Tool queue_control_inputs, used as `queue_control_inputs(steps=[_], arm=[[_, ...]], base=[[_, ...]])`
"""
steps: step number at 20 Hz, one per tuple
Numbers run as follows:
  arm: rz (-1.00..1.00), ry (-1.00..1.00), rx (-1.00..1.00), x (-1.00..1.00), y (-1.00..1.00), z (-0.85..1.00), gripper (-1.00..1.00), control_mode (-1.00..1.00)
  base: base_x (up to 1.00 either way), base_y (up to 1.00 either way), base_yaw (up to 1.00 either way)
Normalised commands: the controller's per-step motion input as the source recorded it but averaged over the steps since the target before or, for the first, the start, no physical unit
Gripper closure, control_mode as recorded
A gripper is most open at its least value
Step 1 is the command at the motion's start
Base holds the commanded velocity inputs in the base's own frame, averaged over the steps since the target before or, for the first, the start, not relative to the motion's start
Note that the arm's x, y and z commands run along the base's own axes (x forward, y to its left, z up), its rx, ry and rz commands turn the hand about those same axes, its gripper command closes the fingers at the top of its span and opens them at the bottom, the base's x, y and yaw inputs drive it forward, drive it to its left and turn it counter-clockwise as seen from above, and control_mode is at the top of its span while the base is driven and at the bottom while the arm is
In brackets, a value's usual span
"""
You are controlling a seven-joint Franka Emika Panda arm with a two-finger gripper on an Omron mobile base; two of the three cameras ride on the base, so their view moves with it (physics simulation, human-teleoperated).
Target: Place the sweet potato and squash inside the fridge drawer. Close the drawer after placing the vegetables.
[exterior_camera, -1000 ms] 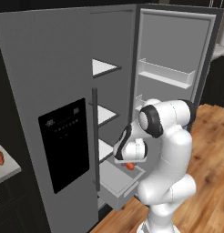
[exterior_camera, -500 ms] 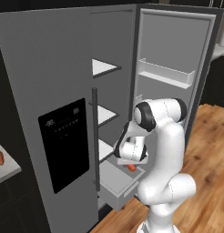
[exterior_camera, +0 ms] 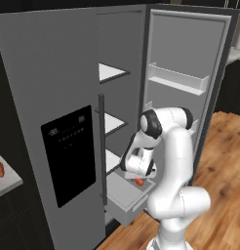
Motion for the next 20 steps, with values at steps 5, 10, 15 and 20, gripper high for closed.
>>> queue_control_inputs(steps=[5, 10, 15, 20], arm=[[0.0, 0.02, 0.0, 0.25, 0.09, -0.22, 1.0, -1.0], [0.0, 0.04, 0.0, 0.27, 0.24, -0.27, 1.0, -1.0], [-0.02, 0.02, -0.01, 0.28, 0.26, -0.27, 1.0, -1.0], [-0.05, 0.04, -0.03, 0.34, 0.2, -0.27, 1.0, -1.0]], base=[[0.0, 0.0, 0.0], [0.0, 0.0, 0.0], [0.0, 0.0, 0.0], [0.0, 0.0, 0.0]])
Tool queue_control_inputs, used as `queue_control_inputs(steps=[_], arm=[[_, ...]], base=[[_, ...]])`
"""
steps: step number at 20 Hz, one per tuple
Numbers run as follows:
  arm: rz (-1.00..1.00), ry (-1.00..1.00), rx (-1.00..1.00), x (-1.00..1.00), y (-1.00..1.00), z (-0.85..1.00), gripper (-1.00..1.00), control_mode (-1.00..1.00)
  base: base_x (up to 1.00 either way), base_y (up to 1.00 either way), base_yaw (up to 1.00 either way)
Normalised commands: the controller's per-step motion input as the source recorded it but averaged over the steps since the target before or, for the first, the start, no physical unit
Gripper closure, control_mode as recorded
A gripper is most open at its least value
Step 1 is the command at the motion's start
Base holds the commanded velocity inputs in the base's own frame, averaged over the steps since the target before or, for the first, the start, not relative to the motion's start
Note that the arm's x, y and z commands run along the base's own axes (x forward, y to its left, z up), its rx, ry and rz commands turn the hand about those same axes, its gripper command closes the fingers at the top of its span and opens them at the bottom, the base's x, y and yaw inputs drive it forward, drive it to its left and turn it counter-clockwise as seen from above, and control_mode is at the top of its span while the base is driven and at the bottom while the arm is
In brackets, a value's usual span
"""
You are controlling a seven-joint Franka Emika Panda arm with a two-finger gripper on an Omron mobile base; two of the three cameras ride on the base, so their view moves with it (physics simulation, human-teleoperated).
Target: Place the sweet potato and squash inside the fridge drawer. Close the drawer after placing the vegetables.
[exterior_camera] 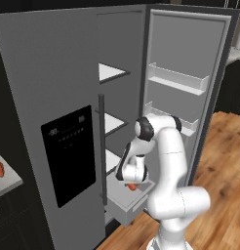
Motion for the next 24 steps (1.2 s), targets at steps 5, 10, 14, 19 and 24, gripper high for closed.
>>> queue_control_inputs(steps=[5, 10, 14, 19, 24], arm=[[-0.05, 0.04, -0.01, 0.39, 0.02, -0.23, 1.0, -1.0], [-0.05, 0.06, -0.02, 0.39, 0.01, -0.28, 1.0, -1.0], [-0.02, 0.02, 0.0, 0.19, 0.0, -0.48, 1.0, -1.0], [-0.01, 0.0, 0.0, 0.1, 0.0, -0.59, 1.0, -1.0], [-0.02, 0.0, 0.0, 0.17, 0.0, -0.51, 1.0, -1.0]], base=[[0.0, 0.0, 0.0], [0.0, 0.0, 0.0], [0.0, 0.0, 0.0], [0.0, 0.0, 0.0], [0.0, 0.0, 0.0]])
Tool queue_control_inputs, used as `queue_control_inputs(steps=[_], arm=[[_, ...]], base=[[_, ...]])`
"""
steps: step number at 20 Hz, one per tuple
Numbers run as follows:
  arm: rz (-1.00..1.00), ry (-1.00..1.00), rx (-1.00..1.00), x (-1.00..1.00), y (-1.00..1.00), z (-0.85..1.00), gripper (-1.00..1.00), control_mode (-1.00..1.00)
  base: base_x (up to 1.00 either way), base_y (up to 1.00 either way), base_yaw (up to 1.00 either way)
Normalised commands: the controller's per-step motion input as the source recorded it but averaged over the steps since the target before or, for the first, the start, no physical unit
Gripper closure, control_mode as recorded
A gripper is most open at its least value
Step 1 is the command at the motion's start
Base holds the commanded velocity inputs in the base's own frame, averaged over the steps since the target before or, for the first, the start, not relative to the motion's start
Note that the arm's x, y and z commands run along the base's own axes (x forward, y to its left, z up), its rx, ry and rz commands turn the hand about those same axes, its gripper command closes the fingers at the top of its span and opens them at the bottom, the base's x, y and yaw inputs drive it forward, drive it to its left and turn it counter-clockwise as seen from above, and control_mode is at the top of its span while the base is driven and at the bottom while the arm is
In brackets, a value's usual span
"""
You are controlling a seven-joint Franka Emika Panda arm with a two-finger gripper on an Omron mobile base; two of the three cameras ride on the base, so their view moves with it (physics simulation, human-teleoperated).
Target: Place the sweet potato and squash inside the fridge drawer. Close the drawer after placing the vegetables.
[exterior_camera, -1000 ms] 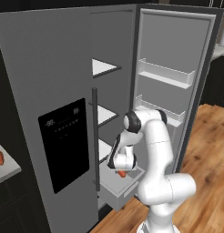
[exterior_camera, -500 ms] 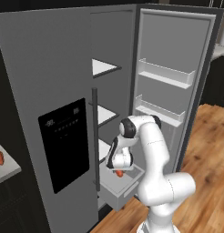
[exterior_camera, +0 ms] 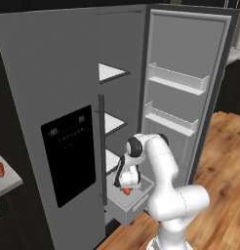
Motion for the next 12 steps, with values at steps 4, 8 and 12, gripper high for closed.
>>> queue_control_inputs(steps=[4, 8, 12], arm=[[-0.02, 0.02, 0.0, 0.36, 0.0, -0.43, 1.0, -1.0], [0.0, 0.03, 0.0, 0.36, 0.0, -0.36, 1.0, -1.0], [0.0, 0.01, 0.0, 0.21, 0.0, -0.33, 1.0, -1.0]], base=[[0.0, 0.0, 0.0], [0.0, 0.0, 0.0], [0.0, 0.0, 0.0]])
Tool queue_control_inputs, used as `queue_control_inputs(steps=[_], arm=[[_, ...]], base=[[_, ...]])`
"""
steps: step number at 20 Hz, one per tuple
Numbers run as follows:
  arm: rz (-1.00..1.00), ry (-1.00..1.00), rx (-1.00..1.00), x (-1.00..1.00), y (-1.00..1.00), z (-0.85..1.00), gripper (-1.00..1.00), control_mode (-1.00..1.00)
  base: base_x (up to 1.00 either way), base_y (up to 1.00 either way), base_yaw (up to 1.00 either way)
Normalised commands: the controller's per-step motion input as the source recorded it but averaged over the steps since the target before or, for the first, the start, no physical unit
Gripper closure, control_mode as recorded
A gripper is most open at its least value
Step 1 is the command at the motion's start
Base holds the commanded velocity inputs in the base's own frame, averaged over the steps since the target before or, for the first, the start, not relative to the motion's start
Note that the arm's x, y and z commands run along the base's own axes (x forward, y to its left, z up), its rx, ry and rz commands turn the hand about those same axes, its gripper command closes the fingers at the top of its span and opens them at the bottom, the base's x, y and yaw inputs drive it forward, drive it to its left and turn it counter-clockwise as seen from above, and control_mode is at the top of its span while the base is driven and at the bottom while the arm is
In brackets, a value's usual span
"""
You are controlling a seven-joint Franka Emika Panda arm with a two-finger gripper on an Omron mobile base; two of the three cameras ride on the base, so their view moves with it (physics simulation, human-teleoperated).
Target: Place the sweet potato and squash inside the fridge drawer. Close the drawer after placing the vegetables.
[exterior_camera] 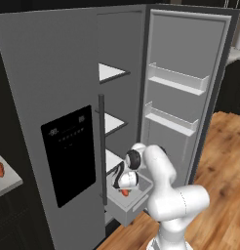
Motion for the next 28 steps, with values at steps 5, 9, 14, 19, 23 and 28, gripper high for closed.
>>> queue_control_inputs(steps=[5, 9, 14, 19, 23, 28], arm=[[-0.01, 0.03, 0.0, 0.24, 0.0, -0.3, 1.0, -1.0], [0.0, 0.02, 0.0, 0.08, -0.07, -0.38, 1.0, -1.0], [0.0, 0.0, 0.0, -0.03, -0.13, -0.34, -1.0, -1.0], [-0.01, 0.0, 0.02, -0.3, -0.23, 0.1, -1.0, -1.0], [-0.01, 0.0, 0.0, -0.41, -0.31, 0.03, -1.0, -1.0], [0.0, 0.0, 0.0, -0.44, -0.38, -0.11, -1.0, -1.0]], base=[[0.0, 0.0, 0.0], [0.0, 0.0, 0.0], [0.0, 0.0, 0.0], [0.0, 0.0, 0.0], [0.0, 0.0, 0.0], [0.0, 0.0, 0.0]])
